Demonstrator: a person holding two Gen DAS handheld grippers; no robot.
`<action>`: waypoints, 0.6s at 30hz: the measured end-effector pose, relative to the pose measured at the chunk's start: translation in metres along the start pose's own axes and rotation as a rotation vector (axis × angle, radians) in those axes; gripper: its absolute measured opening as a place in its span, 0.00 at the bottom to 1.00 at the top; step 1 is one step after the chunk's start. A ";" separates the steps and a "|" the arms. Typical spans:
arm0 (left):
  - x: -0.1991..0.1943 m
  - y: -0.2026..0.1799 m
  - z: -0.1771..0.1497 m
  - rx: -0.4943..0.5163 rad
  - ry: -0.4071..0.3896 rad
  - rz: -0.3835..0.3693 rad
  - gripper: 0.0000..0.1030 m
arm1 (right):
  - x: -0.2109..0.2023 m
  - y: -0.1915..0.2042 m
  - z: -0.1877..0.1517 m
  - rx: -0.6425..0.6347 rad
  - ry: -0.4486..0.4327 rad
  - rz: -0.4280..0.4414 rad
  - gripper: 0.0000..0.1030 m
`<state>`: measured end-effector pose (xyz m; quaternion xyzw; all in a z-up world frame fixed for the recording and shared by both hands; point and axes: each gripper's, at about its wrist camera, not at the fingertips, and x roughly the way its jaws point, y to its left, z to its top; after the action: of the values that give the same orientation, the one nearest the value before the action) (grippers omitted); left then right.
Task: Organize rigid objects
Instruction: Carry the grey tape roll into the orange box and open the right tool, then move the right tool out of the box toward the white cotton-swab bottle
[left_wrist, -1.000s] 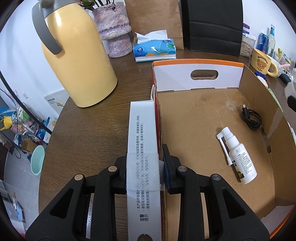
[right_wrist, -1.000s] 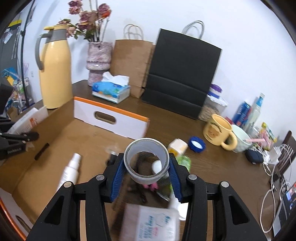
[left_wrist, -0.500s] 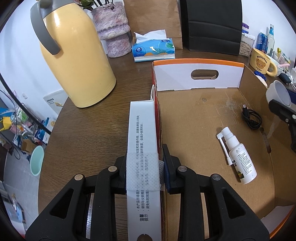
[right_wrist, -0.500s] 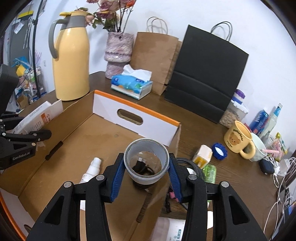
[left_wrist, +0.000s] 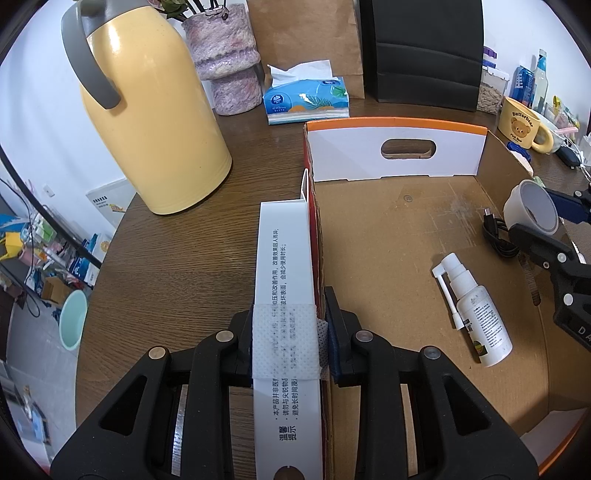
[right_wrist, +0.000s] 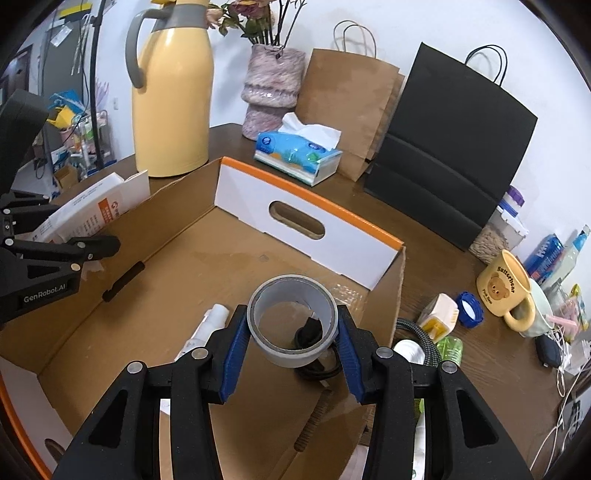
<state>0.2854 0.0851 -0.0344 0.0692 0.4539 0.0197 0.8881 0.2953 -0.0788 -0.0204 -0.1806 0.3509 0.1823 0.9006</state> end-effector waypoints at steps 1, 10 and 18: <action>0.000 0.000 0.000 0.000 0.000 0.000 0.23 | 0.000 0.000 0.000 0.001 -0.001 0.000 0.49; 0.000 0.000 0.000 -0.001 0.000 0.000 0.23 | -0.010 -0.004 0.000 0.037 -0.029 -0.001 0.87; 0.000 0.000 0.000 -0.001 0.000 0.000 0.23 | -0.012 -0.006 -0.001 0.049 -0.031 -0.007 0.87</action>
<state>0.2852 0.0851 -0.0345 0.0687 0.4539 0.0198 0.8882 0.2899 -0.0871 -0.0114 -0.1571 0.3406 0.1731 0.9107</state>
